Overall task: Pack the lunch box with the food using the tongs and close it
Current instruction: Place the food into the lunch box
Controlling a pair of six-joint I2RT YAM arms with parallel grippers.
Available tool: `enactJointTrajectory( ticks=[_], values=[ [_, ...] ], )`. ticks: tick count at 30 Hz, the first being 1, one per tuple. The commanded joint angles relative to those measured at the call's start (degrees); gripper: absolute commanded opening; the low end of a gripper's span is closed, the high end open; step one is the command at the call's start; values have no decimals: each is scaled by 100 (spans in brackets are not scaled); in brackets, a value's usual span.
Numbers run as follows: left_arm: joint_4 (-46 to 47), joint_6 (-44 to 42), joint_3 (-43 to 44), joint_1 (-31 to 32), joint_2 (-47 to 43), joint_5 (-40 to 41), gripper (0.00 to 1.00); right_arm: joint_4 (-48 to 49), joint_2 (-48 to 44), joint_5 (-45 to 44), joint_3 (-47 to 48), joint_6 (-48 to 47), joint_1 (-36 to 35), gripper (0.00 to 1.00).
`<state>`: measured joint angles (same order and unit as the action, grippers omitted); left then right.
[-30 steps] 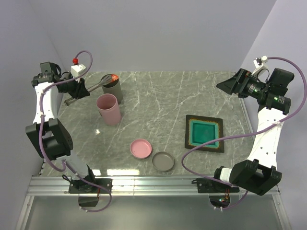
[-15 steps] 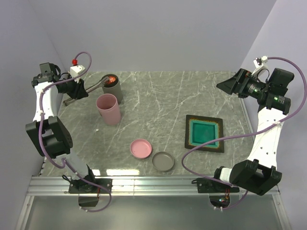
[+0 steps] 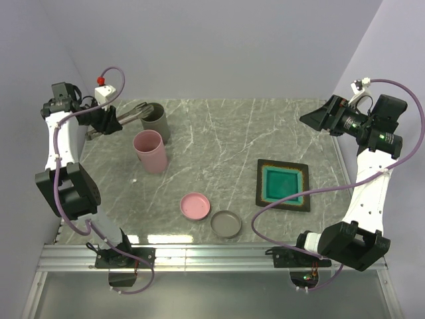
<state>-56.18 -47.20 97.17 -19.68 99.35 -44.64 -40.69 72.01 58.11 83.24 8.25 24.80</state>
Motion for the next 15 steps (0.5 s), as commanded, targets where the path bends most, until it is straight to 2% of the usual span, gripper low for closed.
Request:
enactJointTrajectory(
  ticks=[1,7,12,15],
  values=[
    [115,210,426,-27,-381,-422,47,193,-134,43,25,36,43,100],
    [626,1265,567,-132,-469,-589,47,166,-134,34,43,1,52,100],
    [600,1318,426,-176,-759,-1054,47,131,-143,52,34,-52,52,100],
    [145,1031,505,25,-856,-1274,47,193,-143,60,-10,-17,52,100]
  ],
)
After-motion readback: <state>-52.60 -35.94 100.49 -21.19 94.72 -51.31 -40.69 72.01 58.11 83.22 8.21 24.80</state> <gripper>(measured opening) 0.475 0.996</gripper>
